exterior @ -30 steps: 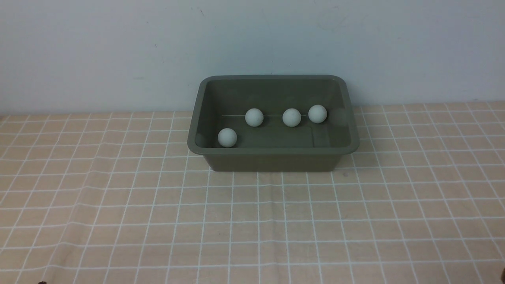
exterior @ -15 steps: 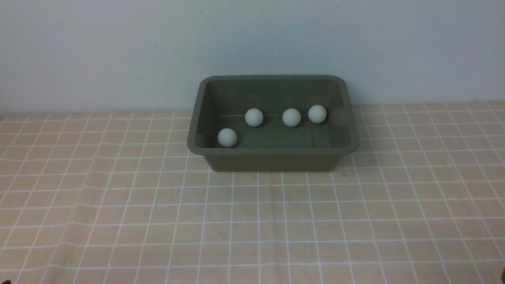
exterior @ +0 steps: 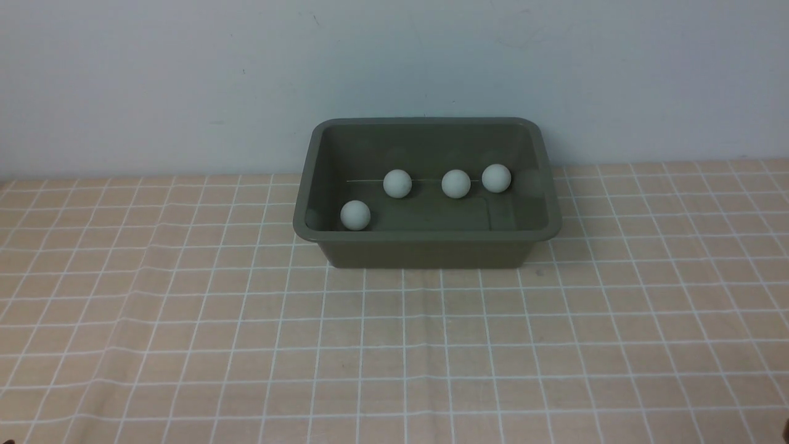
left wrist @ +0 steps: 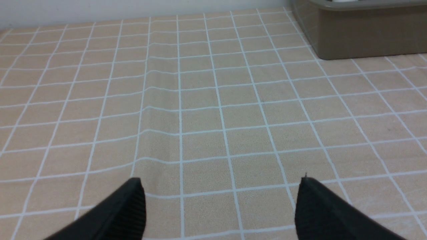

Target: Put the table tennis balls into the box on the light coffee tablecloth.

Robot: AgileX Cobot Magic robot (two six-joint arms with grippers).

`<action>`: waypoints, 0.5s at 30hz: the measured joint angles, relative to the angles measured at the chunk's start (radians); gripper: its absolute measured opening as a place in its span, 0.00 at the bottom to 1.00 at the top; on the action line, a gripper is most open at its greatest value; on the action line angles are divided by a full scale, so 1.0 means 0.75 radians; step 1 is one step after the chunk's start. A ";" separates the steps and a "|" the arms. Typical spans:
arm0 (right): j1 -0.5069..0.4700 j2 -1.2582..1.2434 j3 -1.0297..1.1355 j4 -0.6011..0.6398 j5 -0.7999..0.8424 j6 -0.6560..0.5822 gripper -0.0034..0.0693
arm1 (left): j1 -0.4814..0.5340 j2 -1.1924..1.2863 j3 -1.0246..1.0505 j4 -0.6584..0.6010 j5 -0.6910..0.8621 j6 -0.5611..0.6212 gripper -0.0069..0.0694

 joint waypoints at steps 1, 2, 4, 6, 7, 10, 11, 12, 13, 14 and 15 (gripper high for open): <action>0.000 0.000 0.000 0.000 0.000 0.000 0.64 | 0.003 0.000 0.002 -0.003 -0.011 0.000 0.76; 0.000 0.000 0.000 0.000 0.000 0.000 0.64 | 0.005 0.000 0.003 -0.003 -0.018 0.000 0.76; 0.000 0.000 0.000 0.000 0.000 0.000 0.64 | 0.005 0.000 0.004 -0.004 -0.024 0.000 0.76; 0.000 0.000 0.000 0.000 0.000 0.000 0.64 | 0.005 0.000 0.006 -0.004 -0.027 0.000 0.76; 0.000 0.000 0.000 0.000 0.000 0.000 0.64 | 0.005 0.000 0.006 -0.004 -0.027 0.000 0.76; 0.000 0.000 0.000 0.000 0.000 0.000 0.64 | 0.005 0.000 0.006 -0.004 -0.027 0.000 0.76; 0.000 0.000 0.000 0.000 0.000 0.000 0.64 | 0.005 0.000 0.006 -0.004 -0.027 0.000 0.76; 0.000 0.000 0.000 0.000 0.000 0.000 0.64 | 0.005 0.000 0.006 -0.004 -0.027 0.000 0.76; 0.000 0.000 0.000 0.000 0.000 0.000 0.64 | 0.005 0.000 0.006 -0.004 -0.027 0.000 0.76; 0.000 0.000 0.000 0.000 0.000 0.000 0.64 | 0.005 0.000 0.006 -0.004 -0.027 0.000 0.76; 0.000 0.000 0.000 0.000 0.000 0.000 0.64 | 0.005 0.000 0.006 -0.004 -0.027 0.000 0.76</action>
